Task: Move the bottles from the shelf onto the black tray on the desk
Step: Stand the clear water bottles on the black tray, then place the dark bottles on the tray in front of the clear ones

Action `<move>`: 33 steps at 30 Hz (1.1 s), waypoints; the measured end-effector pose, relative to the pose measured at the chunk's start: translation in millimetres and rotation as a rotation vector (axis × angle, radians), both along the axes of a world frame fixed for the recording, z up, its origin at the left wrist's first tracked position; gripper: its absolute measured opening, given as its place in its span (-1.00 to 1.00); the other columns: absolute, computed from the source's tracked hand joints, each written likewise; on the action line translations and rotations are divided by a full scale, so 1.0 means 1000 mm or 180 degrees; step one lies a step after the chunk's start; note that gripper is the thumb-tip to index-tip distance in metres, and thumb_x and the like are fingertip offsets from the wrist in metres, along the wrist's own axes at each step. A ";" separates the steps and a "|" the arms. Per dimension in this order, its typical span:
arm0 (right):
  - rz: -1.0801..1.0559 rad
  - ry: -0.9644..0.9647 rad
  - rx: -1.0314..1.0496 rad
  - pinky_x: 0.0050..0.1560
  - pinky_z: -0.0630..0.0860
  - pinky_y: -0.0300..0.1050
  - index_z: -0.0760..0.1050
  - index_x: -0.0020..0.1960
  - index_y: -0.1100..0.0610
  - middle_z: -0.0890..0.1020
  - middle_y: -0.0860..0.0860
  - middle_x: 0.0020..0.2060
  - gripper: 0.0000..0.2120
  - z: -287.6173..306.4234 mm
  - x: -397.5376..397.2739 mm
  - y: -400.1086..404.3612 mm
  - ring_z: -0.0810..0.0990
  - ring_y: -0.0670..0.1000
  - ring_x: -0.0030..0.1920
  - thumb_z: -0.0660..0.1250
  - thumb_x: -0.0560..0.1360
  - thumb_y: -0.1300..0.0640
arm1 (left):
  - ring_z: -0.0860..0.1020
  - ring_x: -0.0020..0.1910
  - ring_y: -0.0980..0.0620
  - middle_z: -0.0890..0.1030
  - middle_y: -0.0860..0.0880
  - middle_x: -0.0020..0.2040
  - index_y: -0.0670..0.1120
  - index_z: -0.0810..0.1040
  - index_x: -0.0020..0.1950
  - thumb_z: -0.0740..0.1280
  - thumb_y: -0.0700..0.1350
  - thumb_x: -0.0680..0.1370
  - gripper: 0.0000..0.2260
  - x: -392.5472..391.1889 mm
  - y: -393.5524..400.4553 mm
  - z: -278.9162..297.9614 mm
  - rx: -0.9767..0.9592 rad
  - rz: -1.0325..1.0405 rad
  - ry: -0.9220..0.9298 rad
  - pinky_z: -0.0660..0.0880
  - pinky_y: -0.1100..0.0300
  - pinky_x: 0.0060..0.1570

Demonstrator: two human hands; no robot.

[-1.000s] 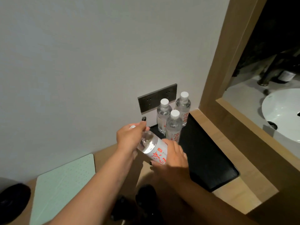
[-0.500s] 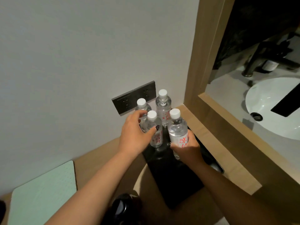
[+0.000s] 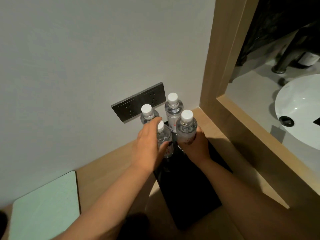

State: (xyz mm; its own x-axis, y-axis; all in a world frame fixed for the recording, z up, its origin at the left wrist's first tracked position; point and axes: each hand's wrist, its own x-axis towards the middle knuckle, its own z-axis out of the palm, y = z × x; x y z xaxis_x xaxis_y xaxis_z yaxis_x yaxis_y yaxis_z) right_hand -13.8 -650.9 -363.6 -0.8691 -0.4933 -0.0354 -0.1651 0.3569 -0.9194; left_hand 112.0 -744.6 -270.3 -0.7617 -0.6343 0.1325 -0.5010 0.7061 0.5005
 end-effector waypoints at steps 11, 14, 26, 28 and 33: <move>-0.0007 0.0044 -0.0011 0.06 0.42 -0.22 0.38 0.26 0.13 0.56 0.09 0.14 -0.34 -0.005 0.000 -0.002 0.52 0.01 0.14 0.57 0.24 0.14 | 0.41 0.27 -0.02 0.43 0.03 0.33 0.13 0.22 0.39 0.46 -0.06 0.43 -0.38 0.007 -0.003 -0.004 -0.0097 0.0080 0.0023 0.35 0.17 0.13; 0.0017 0.0091 -0.0007 0.05 0.43 -0.22 0.37 0.27 0.17 0.54 0.12 0.14 -0.34 -0.005 0.000 -0.003 0.53 0.08 0.16 0.56 0.24 0.18 | 0.40 0.29 -0.04 0.41 0.03 0.36 0.11 0.22 0.42 0.46 -0.06 0.44 -0.36 0.006 -0.003 0.000 -0.0131 0.0000 -0.0095 0.40 0.06 0.18; -0.0097 -0.0462 0.0089 0.27 0.38 -0.10 0.28 0.38 0.20 0.47 0.14 0.28 -0.19 0.001 0.007 -0.003 0.46 0.12 0.28 0.57 0.22 0.26 | 0.40 0.30 -0.01 0.41 -0.02 0.33 0.06 0.28 0.40 0.49 -0.15 0.40 -0.36 0.007 -0.001 -0.001 0.0271 -0.0068 0.0230 0.28 0.25 0.15; -0.0137 -0.0684 0.0162 0.35 0.37 0.06 0.17 0.46 0.18 0.39 0.14 0.35 -0.06 0.002 0.010 0.000 0.42 0.13 0.33 0.58 0.19 0.24 | 0.39 0.33 -0.02 0.39 -0.04 0.36 0.05 0.25 0.43 0.48 -0.15 0.42 -0.34 0.007 -0.001 -0.002 0.0256 -0.0120 0.0204 0.27 0.24 0.18; -0.0119 -0.0527 0.0813 0.40 0.30 0.00 -0.02 0.53 0.17 0.19 0.15 0.46 -0.04 0.008 0.035 0.030 0.29 0.13 0.43 0.51 0.34 0.24 | 0.31 0.41 -0.06 0.31 -0.05 0.45 0.05 0.11 0.52 0.44 -0.09 0.46 -0.27 0.013 0.000 -0.004 0.0102 -0.0318 0.0027 0.32 0.05 0.32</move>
State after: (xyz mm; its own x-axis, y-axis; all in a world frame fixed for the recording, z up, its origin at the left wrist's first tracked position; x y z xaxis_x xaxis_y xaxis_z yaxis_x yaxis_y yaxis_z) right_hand 21.7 -621.3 -355.8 -0.8586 -0.4180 -0.2968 -0.0030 0.5830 -0.8125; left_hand 125.4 -745.0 -273.9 -0.8203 -0.5591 0.1202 -0.4243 0.7360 0.5275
